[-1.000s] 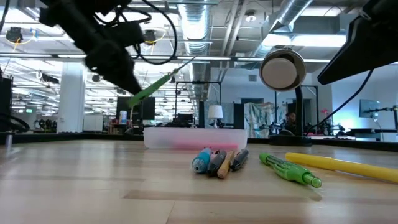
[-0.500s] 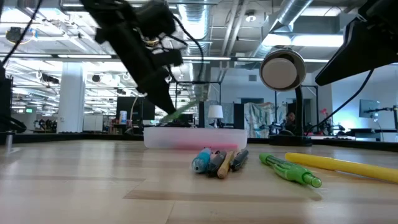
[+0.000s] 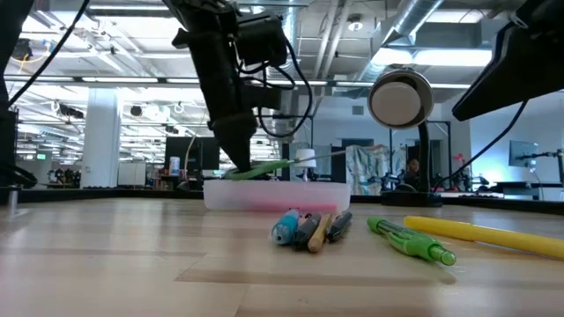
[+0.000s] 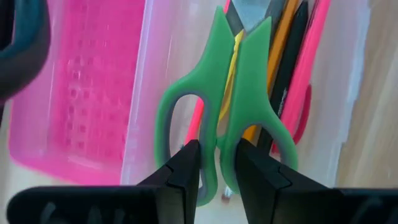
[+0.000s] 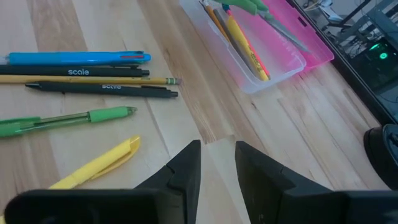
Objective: Pick & place school supplies into a supply box
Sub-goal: Put the green scissors into the supply box, then put the yellow pen into the supply box
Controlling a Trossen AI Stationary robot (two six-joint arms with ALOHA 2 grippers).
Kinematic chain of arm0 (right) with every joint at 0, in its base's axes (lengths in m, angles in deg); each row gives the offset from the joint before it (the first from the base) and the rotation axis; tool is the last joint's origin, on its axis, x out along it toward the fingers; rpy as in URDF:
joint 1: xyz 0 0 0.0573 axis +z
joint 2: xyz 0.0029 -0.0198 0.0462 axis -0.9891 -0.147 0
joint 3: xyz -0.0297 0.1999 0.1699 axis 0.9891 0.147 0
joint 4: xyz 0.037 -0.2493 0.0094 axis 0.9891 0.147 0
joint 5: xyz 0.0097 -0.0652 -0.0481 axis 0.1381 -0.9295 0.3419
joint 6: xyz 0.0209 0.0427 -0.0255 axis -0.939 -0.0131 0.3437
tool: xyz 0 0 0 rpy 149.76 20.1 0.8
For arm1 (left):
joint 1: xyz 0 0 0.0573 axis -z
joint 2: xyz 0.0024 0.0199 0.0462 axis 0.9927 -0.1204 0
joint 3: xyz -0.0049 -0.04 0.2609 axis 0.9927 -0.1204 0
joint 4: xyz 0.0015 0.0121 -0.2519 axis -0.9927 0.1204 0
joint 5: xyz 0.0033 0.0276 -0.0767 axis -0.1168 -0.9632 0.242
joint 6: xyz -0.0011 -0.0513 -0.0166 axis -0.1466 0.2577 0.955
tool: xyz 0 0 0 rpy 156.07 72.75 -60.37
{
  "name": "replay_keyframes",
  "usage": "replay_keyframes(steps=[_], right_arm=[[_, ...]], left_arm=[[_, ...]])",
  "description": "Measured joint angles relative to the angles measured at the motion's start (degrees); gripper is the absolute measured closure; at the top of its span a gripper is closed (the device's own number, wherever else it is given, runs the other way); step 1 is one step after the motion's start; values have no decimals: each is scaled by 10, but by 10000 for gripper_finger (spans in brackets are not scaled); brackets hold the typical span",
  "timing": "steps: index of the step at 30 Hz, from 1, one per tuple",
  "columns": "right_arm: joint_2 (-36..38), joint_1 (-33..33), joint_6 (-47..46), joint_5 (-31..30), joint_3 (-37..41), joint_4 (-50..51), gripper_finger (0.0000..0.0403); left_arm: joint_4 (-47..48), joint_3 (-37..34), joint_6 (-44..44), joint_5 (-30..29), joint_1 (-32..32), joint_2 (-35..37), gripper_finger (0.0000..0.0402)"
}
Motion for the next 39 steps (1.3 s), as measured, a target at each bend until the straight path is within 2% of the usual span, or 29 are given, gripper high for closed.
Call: replay_keyframes(steps=[6,12,27,39], right_arm=[[0,0,0,0,0,0,308],[0,0,0,0,0,-1,308],[0,0,0,0,0,-1,308],[0,0,0,0,0,-1,308]], left_arm=[[33,5,51,-1,-11,0,319],[34,5,79,33,-19,0,319],[34,4,88,40,-22,0,317],[27,4,85,33,-22,0,238]])
